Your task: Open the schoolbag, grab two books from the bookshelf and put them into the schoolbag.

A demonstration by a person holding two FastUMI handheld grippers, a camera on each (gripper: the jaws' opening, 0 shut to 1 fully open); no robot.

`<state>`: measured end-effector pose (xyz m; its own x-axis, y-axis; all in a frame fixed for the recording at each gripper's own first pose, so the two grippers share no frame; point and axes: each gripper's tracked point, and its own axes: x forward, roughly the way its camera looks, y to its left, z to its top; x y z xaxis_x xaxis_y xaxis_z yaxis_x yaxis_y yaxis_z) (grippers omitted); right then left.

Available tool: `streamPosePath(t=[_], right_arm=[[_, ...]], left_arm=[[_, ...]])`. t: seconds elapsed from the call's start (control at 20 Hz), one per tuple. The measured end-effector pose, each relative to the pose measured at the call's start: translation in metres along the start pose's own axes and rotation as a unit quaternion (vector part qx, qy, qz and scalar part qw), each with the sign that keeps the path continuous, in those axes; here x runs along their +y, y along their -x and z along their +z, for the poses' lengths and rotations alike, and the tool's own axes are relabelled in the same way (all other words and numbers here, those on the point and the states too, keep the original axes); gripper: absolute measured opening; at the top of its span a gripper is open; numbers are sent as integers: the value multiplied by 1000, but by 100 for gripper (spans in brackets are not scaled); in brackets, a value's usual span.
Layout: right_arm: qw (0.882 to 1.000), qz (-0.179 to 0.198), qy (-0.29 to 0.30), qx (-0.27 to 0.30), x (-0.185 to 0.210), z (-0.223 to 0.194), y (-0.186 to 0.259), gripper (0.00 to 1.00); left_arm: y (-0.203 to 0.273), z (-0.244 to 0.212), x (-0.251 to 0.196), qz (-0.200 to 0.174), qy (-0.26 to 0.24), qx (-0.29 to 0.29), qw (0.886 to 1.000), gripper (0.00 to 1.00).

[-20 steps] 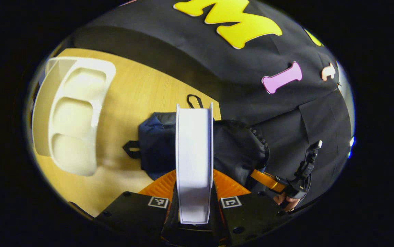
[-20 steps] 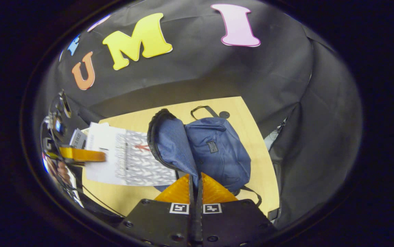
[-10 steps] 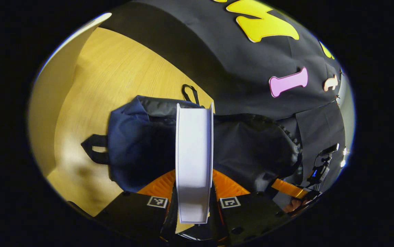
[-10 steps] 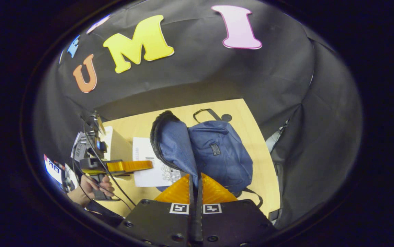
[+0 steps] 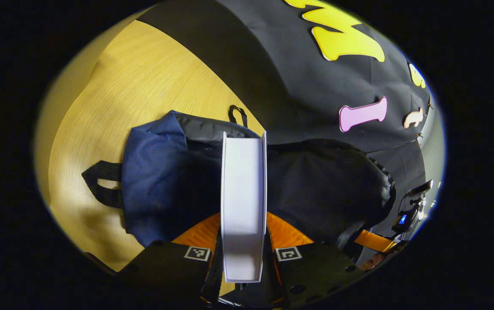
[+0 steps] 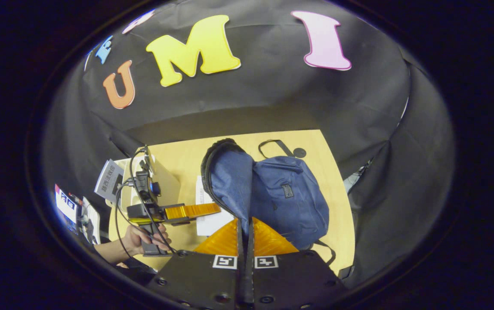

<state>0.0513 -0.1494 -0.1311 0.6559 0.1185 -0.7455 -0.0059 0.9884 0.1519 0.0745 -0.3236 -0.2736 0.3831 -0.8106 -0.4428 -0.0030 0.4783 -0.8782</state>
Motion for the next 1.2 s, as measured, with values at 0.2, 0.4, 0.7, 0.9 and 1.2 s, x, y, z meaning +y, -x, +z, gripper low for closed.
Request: streamPosePath(t=[0.2,0.4,0.7,0.9,1.2], right_arm=[[1000,-1,12,8,10,0,-5,0],[1000,-6,20,12,15,1,-8,0],[1000,-8,9,13,13,0,-9,0],[1000,-6,6,13,14,-3,-9,0],[1000,-1,1,12,12,-8,-9,0]], left_arm=[[-10,15,20,5,14,-25,1000,42],[-27,-2,66,131,-47,28,990,67],[-6,6,61,229,-113,52,966,100],[-16,0,56,246,-115,58,960,100],[5,-2,44,243,-62,76,965,100]])
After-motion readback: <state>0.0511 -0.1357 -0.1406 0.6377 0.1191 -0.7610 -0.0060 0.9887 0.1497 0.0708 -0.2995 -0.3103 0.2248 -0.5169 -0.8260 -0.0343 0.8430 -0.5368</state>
